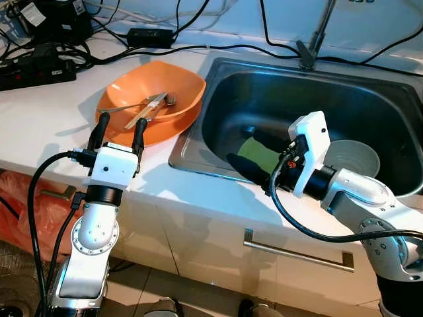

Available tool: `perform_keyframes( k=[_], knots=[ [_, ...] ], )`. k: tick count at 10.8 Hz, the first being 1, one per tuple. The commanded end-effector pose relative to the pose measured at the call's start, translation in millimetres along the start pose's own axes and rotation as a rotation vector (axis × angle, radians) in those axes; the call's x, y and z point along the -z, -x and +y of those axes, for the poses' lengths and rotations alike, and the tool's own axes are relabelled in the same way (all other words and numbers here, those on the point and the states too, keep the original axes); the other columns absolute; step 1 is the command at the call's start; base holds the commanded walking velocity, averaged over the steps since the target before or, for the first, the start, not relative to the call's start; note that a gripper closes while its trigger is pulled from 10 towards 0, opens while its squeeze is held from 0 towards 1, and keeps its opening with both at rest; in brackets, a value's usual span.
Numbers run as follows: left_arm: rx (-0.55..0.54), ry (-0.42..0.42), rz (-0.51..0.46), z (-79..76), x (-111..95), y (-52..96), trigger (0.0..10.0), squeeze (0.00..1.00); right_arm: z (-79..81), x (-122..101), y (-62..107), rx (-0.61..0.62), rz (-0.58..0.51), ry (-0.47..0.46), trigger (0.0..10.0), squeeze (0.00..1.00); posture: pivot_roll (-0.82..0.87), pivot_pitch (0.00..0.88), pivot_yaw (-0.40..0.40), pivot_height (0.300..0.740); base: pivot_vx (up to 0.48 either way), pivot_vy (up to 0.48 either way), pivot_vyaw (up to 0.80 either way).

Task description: Kitchen organization

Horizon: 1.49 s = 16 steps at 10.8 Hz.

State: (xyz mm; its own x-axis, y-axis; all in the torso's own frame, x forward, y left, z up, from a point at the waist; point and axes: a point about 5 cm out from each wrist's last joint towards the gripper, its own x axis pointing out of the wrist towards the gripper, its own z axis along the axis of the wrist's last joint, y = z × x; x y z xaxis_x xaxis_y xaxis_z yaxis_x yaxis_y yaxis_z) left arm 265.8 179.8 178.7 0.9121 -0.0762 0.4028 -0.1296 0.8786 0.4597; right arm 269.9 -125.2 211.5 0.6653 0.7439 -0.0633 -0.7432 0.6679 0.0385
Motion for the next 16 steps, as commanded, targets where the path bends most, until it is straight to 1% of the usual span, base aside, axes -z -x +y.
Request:
perform_keyframes(
  k=[1,14,16],
  knots=[
    [-0.013,0.005,-0.002,1.2,0.7,-1.8,0.0,0.00,0.1,-1.3,0.0,0.000,-0.007,0.009,10.0,0.00,0.01,0.120,0.001,0.740,0.000,0.000,0.00],
    [-0.003,-0.002,-0.019,-1.8,1.2,-7.5,0.0,0.00,0.7,0.3,-0.1,0.009,-0.008,0.012,10.0,0.00,0.01,0.110,0.012,0.740,0.000,0.000,0.00],
    [0.009,-0.014,-0.099,-1.0,-13.4,-15.1,0.0,0.00,0.9,0.6,-0.7,0.007,-0.009,0.012,10.0,0.00,0.01,0.109,0.010,0.740,0.000,0.000,0.00]
  ],
)
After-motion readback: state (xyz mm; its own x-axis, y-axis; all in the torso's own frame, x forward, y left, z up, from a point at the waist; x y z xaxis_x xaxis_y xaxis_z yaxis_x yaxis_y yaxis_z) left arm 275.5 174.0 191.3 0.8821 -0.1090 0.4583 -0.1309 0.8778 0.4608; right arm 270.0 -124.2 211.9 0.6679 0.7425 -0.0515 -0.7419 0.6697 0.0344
